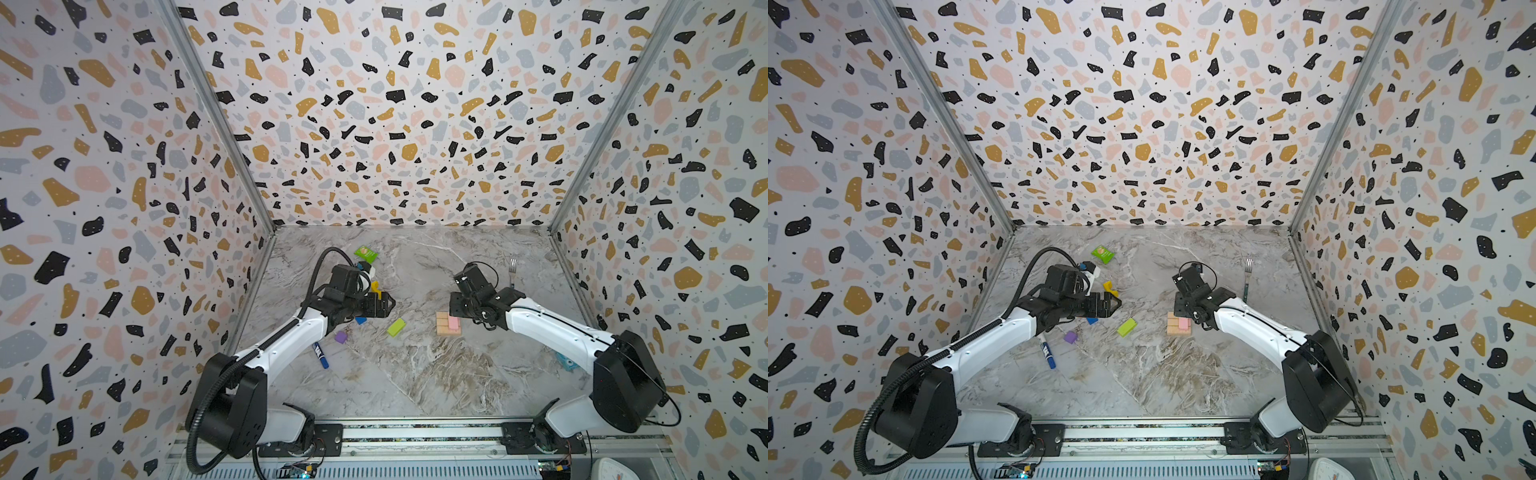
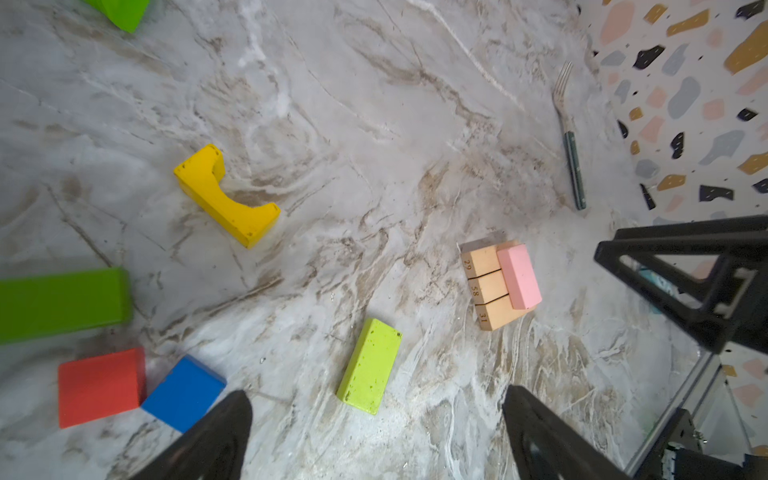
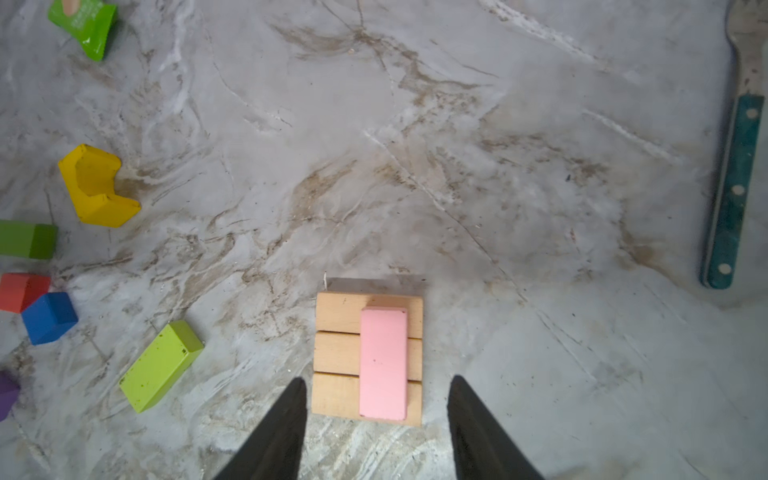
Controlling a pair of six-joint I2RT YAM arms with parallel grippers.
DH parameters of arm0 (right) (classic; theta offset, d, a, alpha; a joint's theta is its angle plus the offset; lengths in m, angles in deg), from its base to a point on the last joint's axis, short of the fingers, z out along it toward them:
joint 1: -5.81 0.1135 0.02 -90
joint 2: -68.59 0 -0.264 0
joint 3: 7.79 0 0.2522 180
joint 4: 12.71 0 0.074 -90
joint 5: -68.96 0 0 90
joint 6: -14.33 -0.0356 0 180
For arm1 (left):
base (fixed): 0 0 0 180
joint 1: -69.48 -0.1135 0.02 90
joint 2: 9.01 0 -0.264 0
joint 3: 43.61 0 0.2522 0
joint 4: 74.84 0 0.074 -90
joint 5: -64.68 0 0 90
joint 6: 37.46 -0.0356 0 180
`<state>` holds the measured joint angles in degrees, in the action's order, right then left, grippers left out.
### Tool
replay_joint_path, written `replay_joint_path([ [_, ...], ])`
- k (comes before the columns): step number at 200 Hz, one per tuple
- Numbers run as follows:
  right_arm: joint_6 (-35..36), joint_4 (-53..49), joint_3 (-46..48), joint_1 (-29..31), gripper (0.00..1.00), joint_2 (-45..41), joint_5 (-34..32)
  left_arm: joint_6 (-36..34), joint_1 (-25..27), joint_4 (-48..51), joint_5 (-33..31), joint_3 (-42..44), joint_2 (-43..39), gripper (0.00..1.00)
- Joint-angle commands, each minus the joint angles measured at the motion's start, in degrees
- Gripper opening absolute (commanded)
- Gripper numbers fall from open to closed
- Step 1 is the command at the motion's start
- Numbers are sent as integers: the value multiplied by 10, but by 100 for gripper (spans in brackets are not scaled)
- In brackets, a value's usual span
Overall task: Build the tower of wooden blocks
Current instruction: 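Open the right gripper and lift it off the pink block, then lower the left gripper onto the lime-green block while the right gripper draws back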
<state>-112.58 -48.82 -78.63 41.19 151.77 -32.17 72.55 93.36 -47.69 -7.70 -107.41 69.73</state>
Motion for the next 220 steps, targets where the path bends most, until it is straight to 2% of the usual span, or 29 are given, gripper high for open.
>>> replay_joint_path([
  [1, 36, 29, 20, -27, 64, -37, 25, -17, 27, 26, -56, -33, 18, 91],
  [25, 66, 45, 37, -63, 72, -59, 66, -31, 59, 40, -69, -43, 48, 85],
  [43, 105, 74, 58, -82, 89, -77, 123, -51, 80, 54, -71, -55, 72, 79],
  [64, 120, 99, 84, -105, 100, -106, 168, -72, 101, 65, -90, -69, 96, 76],
  [99, 142, 95, 92, -136, 100, -137, 234, -112, 133, 107, -126, -112, 156, 72],
  [128, 161, 56, 81, -151, 100, -127, 277, -141, 142, 139, -103, -147, 205, 65],
  [153, 156, 33, 79, -186, 99, -116, 382, -164, 144, 168, -132, -163, 214, 64],
  [186, 145, 35, 91, -188, 100, -113, 388, -189, 144, 206, -173, -181, 234, 64],
  [220, 146, 28, 89, -189, 100, -106, 387, -192, 144, 214, -159, -205, 260, 63],
])
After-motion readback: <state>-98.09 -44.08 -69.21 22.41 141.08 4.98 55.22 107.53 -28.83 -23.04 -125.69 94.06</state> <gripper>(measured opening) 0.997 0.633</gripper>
